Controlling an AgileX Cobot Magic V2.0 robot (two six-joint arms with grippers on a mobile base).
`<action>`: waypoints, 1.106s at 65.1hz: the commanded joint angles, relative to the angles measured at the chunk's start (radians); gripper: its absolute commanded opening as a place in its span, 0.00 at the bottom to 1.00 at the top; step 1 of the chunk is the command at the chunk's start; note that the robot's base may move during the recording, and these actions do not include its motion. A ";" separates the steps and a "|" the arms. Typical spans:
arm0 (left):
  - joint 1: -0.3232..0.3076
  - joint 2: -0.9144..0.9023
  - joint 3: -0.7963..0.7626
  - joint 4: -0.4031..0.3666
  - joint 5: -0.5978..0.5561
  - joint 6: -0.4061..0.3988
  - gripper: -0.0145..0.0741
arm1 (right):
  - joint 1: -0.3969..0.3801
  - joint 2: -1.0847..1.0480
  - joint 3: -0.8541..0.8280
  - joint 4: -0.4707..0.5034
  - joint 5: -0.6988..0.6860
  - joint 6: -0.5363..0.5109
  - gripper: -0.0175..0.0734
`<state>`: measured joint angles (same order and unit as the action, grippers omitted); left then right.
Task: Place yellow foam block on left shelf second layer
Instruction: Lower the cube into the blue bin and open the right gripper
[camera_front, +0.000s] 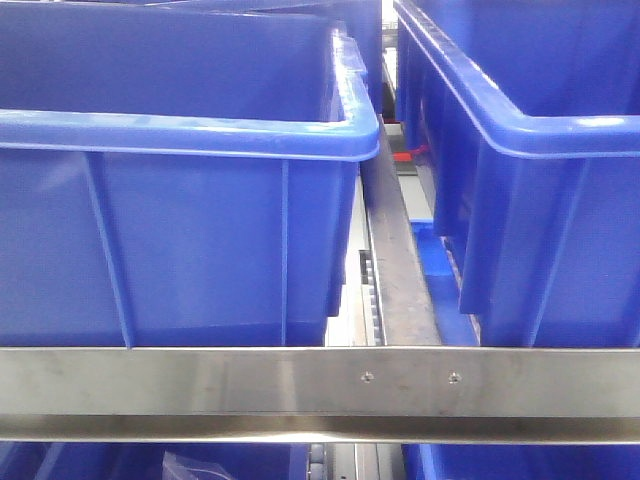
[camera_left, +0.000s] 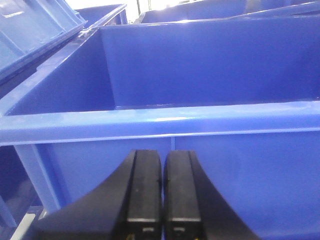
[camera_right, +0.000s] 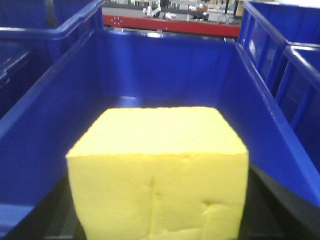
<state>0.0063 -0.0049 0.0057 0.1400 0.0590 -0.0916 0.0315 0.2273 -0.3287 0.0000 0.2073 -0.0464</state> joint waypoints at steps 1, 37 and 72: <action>-0.001 -0.021 0.025 -0.006 -0.081 -0.005 0.32 | -0.006 0.057 -0.041 0.000 -0.162 -0.003 0.72; -0.001 -0.021 0.025 -0.006 -0.081 -0.005 0.32 | -0.006 0.569 -0.177 0.035 -0.495 0.000 0.72; -0.001 -0.021 0.025 -0.006 -0.081 -0.005 0.32 | -0.006 0.791 -0.336 0.035 -0.422 0.000 0.89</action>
<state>0.0063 -0.0049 0.0057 0.1400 0.0590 -0.0916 0.0315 1.0271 -0.6098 0.0317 -0.1550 -0.0464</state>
